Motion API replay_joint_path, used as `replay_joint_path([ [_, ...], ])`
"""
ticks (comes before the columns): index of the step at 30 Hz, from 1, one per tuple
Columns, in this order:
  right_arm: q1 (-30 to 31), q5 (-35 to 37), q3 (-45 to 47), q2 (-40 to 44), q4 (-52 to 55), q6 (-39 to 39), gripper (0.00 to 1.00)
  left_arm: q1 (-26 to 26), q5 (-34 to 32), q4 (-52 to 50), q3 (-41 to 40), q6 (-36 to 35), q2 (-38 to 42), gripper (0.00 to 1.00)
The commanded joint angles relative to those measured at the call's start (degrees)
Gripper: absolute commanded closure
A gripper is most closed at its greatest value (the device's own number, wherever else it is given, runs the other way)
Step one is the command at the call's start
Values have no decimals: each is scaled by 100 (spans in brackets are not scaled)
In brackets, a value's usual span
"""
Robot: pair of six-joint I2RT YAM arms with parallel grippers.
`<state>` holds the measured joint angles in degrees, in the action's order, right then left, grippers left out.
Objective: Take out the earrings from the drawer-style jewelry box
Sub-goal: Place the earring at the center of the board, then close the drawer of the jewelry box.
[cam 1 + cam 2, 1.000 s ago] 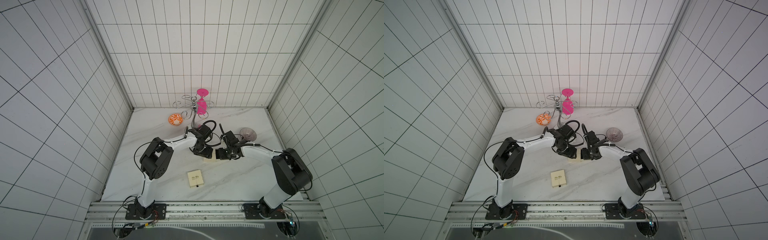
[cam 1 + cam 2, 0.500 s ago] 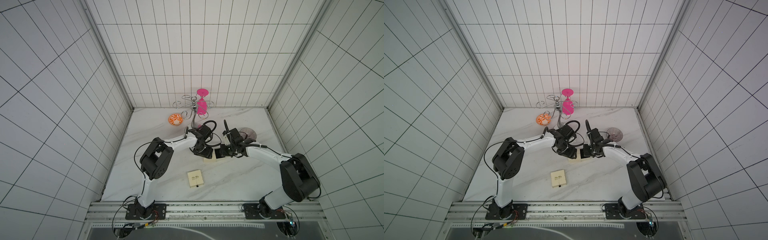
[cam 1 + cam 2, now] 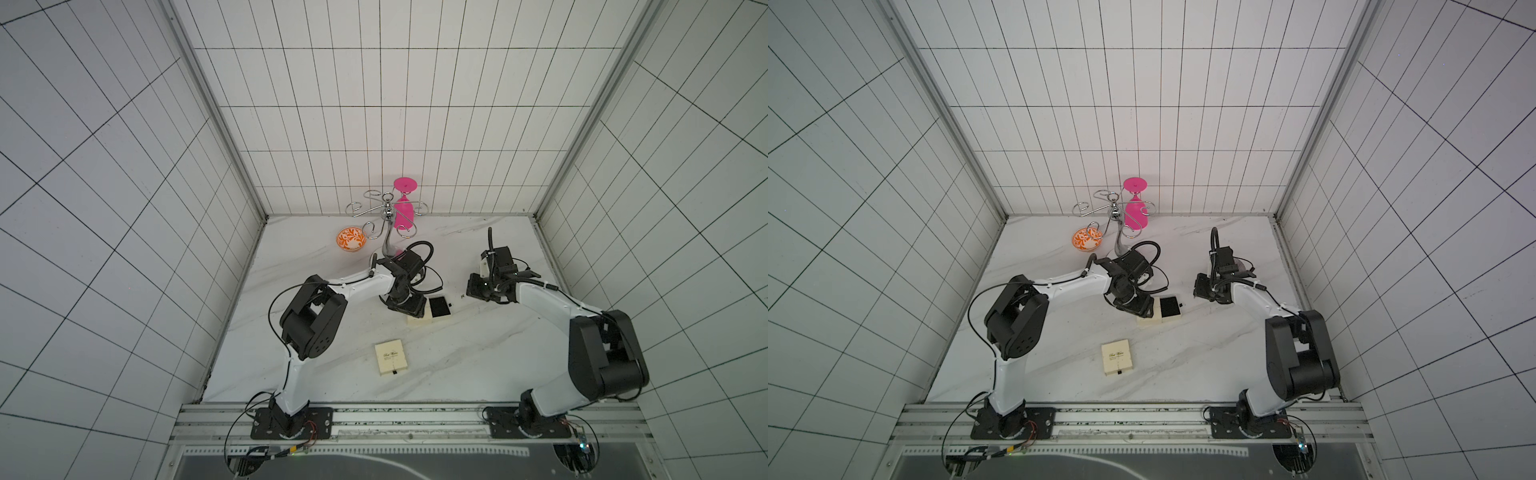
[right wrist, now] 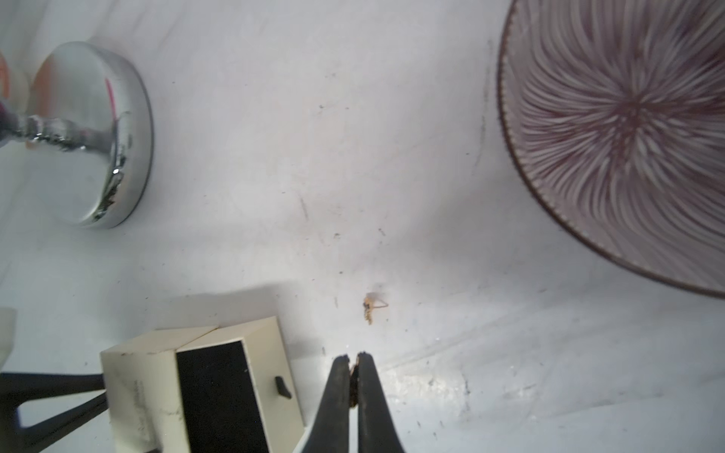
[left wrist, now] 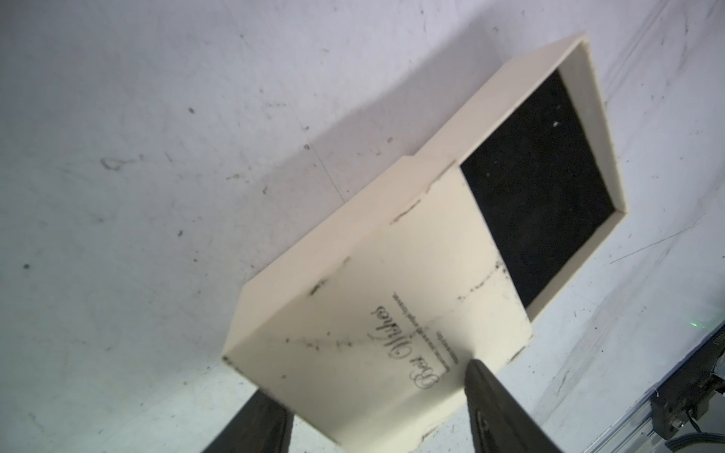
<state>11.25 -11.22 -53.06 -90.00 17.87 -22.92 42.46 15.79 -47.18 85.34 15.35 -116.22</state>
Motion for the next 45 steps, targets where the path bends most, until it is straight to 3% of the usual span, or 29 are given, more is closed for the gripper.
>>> replay_joint_path([
  [1,-93,204,-83,-256,-224,-116,94,159,-261,-225,46,-179,-146,33],
  [25,-148,33,258,-599,-668,-484,76,246,-369,-277,62,-251,-84,33],
  [38,198,-29,652,495,-384,-359,75,249,-332,-298,164,-301,-111,33],
  [41,323,-202,933,622,-361,-397,81,238,-326,-271,209,-297,-60,33],
  [45,563,-231,1147,519,-448,-374,99,219,-190,-238,268,-281,-21,33],
])
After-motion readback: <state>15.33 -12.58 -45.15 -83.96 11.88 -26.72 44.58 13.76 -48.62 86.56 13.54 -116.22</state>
